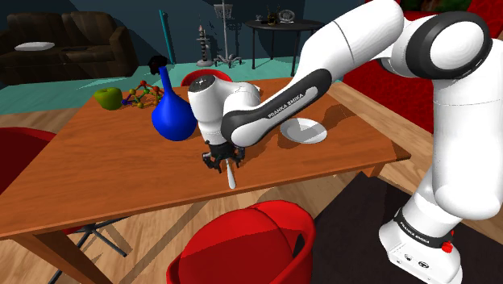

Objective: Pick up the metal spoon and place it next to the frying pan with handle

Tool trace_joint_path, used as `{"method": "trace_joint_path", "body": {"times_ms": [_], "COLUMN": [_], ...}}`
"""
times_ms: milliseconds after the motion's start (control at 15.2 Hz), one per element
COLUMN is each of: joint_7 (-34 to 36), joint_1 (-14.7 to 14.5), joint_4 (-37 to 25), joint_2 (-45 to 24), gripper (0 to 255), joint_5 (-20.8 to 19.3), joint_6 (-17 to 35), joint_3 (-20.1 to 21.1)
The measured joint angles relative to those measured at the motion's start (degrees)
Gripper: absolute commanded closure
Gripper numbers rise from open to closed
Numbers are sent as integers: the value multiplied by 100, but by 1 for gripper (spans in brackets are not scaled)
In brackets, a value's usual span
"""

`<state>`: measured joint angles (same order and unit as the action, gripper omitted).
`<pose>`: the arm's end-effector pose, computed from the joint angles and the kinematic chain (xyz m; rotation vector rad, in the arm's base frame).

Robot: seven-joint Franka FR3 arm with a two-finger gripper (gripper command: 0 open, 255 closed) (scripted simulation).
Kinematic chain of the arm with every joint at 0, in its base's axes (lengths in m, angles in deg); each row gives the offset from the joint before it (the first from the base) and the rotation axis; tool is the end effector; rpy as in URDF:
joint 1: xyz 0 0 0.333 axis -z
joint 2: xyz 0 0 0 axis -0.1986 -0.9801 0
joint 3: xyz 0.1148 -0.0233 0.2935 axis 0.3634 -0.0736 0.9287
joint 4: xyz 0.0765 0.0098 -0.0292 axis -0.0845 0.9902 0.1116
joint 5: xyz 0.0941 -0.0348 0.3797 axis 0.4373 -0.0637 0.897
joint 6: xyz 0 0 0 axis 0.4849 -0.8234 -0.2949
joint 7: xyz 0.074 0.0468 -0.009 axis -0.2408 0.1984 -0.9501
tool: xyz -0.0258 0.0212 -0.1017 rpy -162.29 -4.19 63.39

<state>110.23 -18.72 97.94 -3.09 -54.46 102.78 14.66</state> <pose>0.5221 0.3604 0.3328 2.8812 -0.6694 0.1558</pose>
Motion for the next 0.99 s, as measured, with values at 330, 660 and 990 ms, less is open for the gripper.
{"method": "trace_joint_path", "body": {"times_ms": [330,660,990], "joint_7": [0,-12,-140], "joint_1": [3,4,41], "joint_4": [8,-10,-148], "joint_2": [11,22,184], "gripper": [255,255,255], "joint_5": [1,14,149], "joint_6": [13,-21,-284], "joint_3": [4,9,68]}}
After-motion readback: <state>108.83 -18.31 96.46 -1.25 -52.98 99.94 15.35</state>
